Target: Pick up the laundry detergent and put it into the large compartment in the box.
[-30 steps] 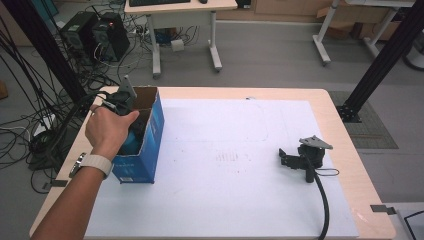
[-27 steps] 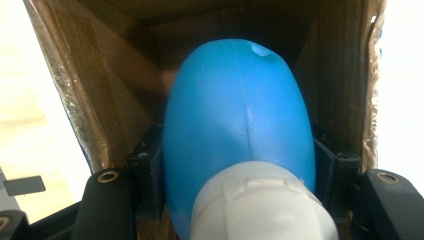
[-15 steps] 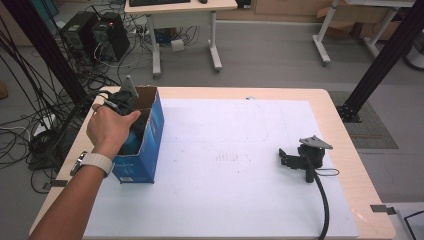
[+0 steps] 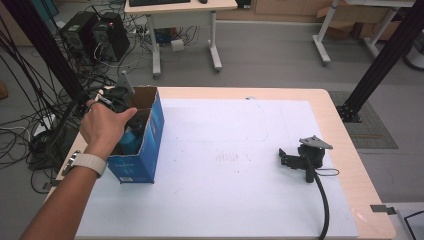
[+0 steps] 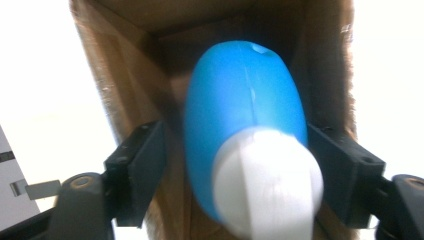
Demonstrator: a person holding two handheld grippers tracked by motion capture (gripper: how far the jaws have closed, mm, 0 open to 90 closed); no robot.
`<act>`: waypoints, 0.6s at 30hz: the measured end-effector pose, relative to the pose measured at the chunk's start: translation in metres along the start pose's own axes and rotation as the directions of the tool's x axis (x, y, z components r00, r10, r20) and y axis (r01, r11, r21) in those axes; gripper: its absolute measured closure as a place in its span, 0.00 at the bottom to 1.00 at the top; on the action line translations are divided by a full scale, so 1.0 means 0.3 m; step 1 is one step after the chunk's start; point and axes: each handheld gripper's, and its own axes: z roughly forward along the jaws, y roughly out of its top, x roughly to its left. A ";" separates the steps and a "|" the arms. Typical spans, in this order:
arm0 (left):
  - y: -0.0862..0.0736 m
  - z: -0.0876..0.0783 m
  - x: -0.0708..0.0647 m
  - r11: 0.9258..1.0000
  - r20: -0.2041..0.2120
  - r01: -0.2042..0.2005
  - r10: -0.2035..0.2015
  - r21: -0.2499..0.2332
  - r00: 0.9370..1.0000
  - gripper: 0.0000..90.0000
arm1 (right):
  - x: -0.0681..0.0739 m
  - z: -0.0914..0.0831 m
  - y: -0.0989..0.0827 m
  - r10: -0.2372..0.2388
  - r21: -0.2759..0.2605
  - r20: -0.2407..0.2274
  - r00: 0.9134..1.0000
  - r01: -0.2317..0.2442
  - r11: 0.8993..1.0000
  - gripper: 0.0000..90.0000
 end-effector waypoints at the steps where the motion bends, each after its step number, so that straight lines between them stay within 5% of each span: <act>1: -0.003 -0.016 0.005 1.000 0.003 -0.009 0.009 0.000 1.000 0.24 | 0.000 0.000 0.000 0.001 -0.001 0.000 1.000 -0.001 1.000 0.00; 6: -0.047 -0.094 0.024 0.995 0.006 -0.081 0.081 -0.057 0.997 0.19 | 0.000 -0.001 0.001 0.000 0.002 0.000 1.000 0.000 1.000 0.00; 8: -0.062 -0.118 0.026 0.989 0.010 -0.128 0.129 -0.078 0.992 0.17 | 0.000 0.000 0.001 0.000 0.002 -0.001 1.000 0.000 1.000 0.00; 9: -0.075 -0.137 0.023 0.978 0.026 -0.186 0.189 -0.098 0.982 0.15 | 0.000 0.000 0.001 0.000 0.001 0.000 1.000 0.000 1.000 0.00; 11: -0.079 -0.142 0.018 0.973 0.027 -0.207 0.211 -0.104 0.977 0.15 | 0.000 0.000 0.001 0.000 0.002 0.000 1.000 0.000 1.000 0.00; 15: -0.087 -0.171 -0.014 0.939 0.032 -0.324 0.330 -0.116 0.944 0.12 | 0.000 -0.001 0.001 0.000 0.002 -0.001 1.000 0.000 1.000 0.00; 18: -0.091 -0.189 -0.048 0.903 0.024 -0.412 0.418 -0.123 0.908 0.11 | -0.001 -0.001 0.001 0.000 0.002 -0.001 1.000 0.000 1.000 0.00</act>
